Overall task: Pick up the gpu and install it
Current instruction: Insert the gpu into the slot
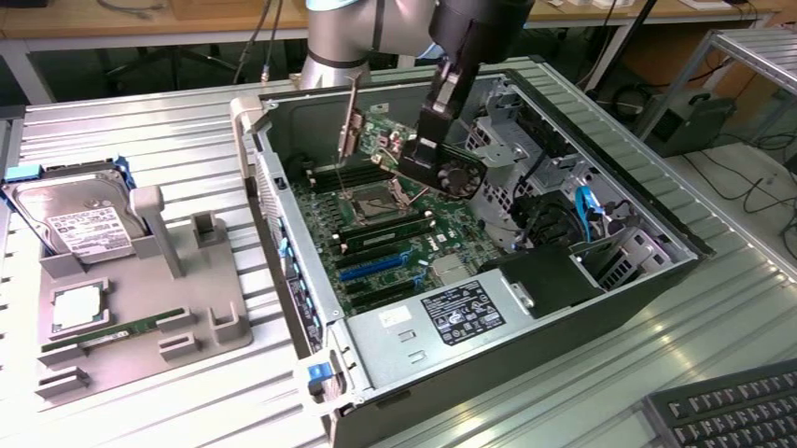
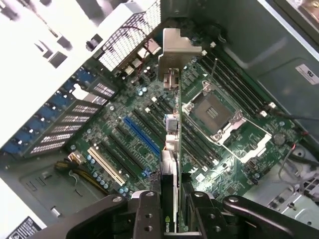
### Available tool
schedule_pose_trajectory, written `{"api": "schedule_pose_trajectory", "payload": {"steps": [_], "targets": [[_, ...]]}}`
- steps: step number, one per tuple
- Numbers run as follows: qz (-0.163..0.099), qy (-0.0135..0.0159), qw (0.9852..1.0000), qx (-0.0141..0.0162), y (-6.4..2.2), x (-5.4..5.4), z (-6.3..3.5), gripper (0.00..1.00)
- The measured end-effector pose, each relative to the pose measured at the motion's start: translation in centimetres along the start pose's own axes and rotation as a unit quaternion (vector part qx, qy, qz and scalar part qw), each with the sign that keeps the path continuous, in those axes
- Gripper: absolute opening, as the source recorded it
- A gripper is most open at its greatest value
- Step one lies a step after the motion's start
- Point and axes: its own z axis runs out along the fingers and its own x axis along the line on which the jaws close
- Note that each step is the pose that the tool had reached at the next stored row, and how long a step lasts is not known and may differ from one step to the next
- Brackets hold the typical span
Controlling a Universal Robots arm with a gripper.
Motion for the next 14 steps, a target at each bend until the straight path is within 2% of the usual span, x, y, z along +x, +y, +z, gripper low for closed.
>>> {"api": "schedule_pose_trajectory", "payload": {"steps": [4, 7, 11, 14], "targets": [[-0.041, 0.0025, 0.9992, 0.0018, 0.0, 0.0, 0.05, 0.26], [-0.066, 0.0038, 0.9978, 0.0031, 0.0, 0.0, 0.07, 0.26], [-0.099, 0.005, 0.995, 0.005, 0.0, 0.0, 0.1, 0.26], [-0.122, 0.0054, 0.9925, 0.0064, 0.0, 0.0, 0.11, 0.26]]}}
